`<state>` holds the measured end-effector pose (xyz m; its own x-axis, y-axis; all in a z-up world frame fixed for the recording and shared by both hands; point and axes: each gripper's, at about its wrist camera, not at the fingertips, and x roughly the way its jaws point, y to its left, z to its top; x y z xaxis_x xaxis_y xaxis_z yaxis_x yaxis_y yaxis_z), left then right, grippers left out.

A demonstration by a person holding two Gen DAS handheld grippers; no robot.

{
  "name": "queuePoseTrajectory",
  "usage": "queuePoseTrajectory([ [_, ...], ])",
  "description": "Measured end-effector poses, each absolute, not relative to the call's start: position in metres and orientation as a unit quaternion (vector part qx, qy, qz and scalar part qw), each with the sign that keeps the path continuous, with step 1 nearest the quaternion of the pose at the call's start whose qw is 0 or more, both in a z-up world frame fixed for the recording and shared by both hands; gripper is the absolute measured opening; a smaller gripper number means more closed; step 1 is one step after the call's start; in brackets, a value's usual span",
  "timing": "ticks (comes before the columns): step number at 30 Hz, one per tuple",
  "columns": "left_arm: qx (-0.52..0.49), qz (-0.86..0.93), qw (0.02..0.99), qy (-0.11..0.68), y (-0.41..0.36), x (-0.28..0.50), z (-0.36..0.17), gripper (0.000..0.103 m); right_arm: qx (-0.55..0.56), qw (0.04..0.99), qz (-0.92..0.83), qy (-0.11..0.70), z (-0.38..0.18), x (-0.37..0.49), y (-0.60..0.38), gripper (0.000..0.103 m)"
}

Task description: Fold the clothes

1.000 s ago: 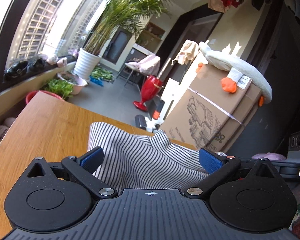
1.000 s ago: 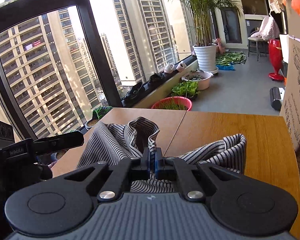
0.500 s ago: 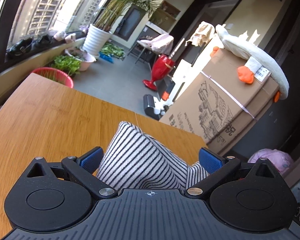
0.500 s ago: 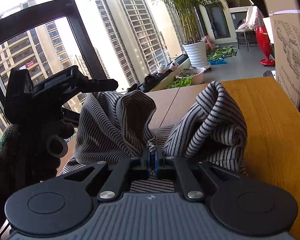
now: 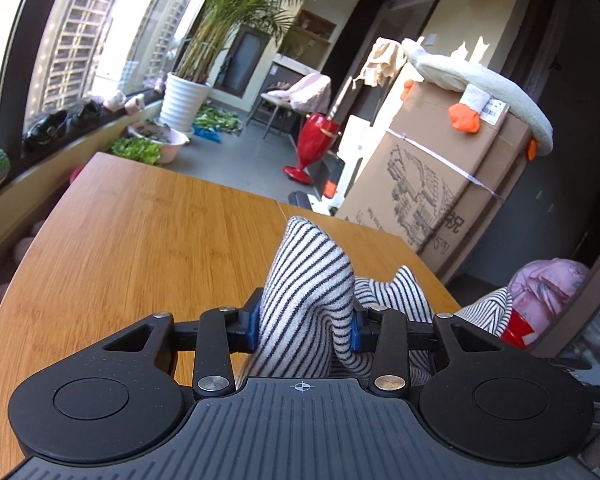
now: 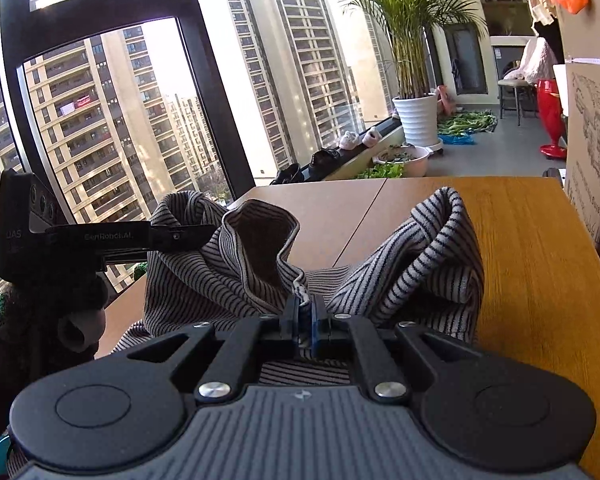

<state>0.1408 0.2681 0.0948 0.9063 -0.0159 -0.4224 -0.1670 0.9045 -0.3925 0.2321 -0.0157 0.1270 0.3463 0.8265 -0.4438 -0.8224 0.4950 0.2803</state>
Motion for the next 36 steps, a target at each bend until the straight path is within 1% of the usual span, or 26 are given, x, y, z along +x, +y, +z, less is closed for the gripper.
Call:
queuePoseTrajectory([
  [3,-0.201,0.038,0.958,0.202,0.261,0.126,0.094,0.042,0.041,0.821,0.512,0.250,0.153,0.233,-0.018,0.007],
  [6,-0.200,0.030,0.961,0.187,0.255,0.117,0.095,0.042,0.079,0.818,0.509,0.257,0.164,0.249,-0.004,0.007],
  [7,-0.200,0.028,0.962,0.183,0.254,0.114,0.095,0.042,0.081,0.817,0.507,0.262,0.164,0.253,0.003,0.007],
  [12,-0.210,0.012,0.962,0.174,0.252,0.105,0.099,0.042,0.072,0.788,0.504,0.346,0.131,0.275,0.046,0.010],
  [13,-0.211,0.010,0.962,0.176,0.252,0.104,0.099,0.042,0.070,0.783,0.510,0.350,0.127,0.272,0.048,0.011],
  [16,-0.233,0.006,0.957,0.171,0.255,0.105,0.097,0.044,0.061,0.760,0.551,0.338,0.127,0.248,0.039,0.011],
  [17,-0.243,0.005,0.955,0.169,0.256,0.104,0.096,0.046,0.050,0.756,0.560,0.334,0.127,0.235,0.035,0.011],
  [19,-0.275,-0.001,0.948,0.160,0.264,0.100,0.098,0.057,0.014,0.762,0.553,0.336,0.120,0.214,0.031,0.011],
  [20,-0.282,-0.004,0.947,0.156,0.265,0.098,0.100,0.059,-0.004,0.766,0.546,0.339,0.114,0.203,0.030,0.011],
  [21,-0.283,-0.008,0.947,0.151,0.265,0.095,0.104,0.067,-0.007,0.765,0.543,0.346,0.108,0.199,0.029,0.011],
  [22,-0.275,-0.005,0.951,0.143,0.263,0.093,0.111,0.078,-0.009,0.763,0.541,0.353,0.101,0.195,0.027,0.008],
  [24,-0.254,0.007,0.958,0.132,0.259,0.091,0.122,0.090,0.005,0.755,0.538,0.374,0.092,0.195,0.024,0.007],
  [25,-0.244,0.013,0.961,0.128,0.258,0.091,0.128,0.094,0.009,0.754,0.537,0.377,0.090,0.195,0.023,0.007],
  [27,-0.236,0.021,0.963,0.127,0.258,0.094,0.135,0.094,0.006,0.757,0.537,0.373,0.091,0.195,0.025,0.007],
  [30,-0.235,0.016,0.961,0.146,0.253,0.109,0.137,0.096,0.000,0.760,0.536,0.368,0.091,0.192,0.027,0.007],
  [33,-0.227,0.001,0.959,0.169,0.241,0.121,0.129,0.096,-0.008,0.764,0.535,0.361,0.092,0.187,0.028,0.007],
  [34,-0.220,-0.006,0.959,0.179,0.236,0.124,0.126,0.091,-0.012,0.766,0.534,0.358,0.092,0.186,0.028,0.007],
  [35,-0.212,-0.012,0.959,0.189,0.231,0.126,0.123,0.081,-0.016,0.768,0.533,0.354,0.092,0.184,0.029,0.007],
  [36,-0.200,-0.018,0.958,0.206,0.226,0.129,0.118,0.056,-0.018,0.769,0.533,0.353,0.092,0.184,0.029,0.007],
])
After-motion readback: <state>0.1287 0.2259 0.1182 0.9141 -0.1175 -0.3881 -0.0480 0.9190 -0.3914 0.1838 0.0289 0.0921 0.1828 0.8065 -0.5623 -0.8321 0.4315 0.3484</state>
